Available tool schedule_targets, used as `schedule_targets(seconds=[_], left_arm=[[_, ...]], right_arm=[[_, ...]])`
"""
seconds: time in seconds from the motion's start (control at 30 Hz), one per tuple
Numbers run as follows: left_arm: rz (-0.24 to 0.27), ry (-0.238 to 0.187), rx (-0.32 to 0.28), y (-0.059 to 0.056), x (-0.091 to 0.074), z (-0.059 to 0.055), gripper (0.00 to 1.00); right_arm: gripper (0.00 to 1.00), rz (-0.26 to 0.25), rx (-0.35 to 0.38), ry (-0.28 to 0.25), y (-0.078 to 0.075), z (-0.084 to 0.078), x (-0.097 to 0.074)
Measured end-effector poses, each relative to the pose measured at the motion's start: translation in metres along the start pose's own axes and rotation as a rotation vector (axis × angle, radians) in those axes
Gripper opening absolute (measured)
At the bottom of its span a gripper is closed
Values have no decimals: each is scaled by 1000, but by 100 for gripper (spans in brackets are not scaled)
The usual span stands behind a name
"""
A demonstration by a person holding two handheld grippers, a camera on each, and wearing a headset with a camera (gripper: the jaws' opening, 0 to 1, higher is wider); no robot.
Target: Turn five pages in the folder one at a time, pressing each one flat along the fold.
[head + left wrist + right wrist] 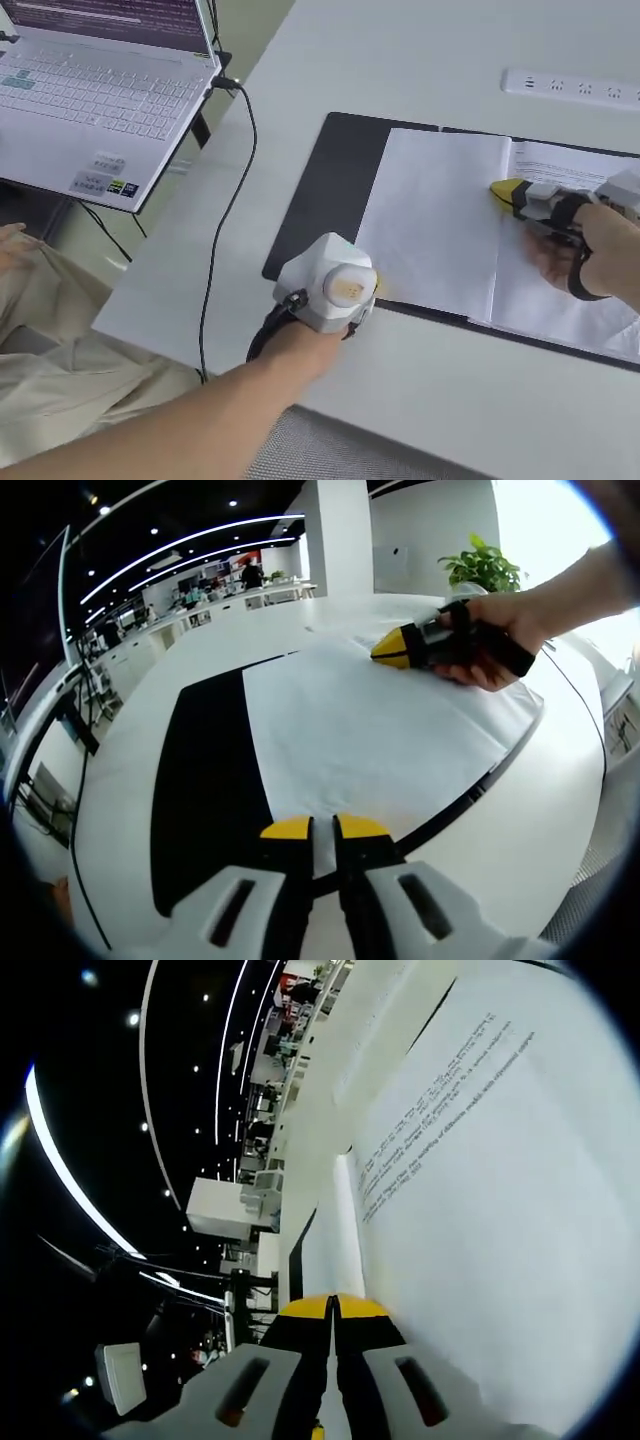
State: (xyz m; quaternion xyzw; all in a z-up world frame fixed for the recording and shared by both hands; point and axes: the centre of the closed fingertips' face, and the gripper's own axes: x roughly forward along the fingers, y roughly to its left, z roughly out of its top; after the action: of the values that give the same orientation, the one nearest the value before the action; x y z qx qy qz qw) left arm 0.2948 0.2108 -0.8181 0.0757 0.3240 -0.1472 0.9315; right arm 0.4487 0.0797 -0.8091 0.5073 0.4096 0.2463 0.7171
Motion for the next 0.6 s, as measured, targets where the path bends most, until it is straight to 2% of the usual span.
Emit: schedule_targets(seconds=[0.1, 0.13, 0.27, 0.5, 0.6], left_arm=[[-4, 3, 6, 0, 0, 0, 6], [-4, 5, 5, 0, 0, 0, 6], [-4, 6, 7, 0, 0, 0, 6], [-6, 12, 14, 0, 0, 0, 6], [-6, 14, 17, 0, 0, 0, 6]], right_arm=[[0, 10, 15, -8, -2, -4, -7], [0, 12, 15, -4, 0, -11, -11], [0, 11, -6, 45, 1, -33, -21], [0, 23, 0, 119, 0, -71, -39], [0, 24, -6, 131, 0, -83, -46]])
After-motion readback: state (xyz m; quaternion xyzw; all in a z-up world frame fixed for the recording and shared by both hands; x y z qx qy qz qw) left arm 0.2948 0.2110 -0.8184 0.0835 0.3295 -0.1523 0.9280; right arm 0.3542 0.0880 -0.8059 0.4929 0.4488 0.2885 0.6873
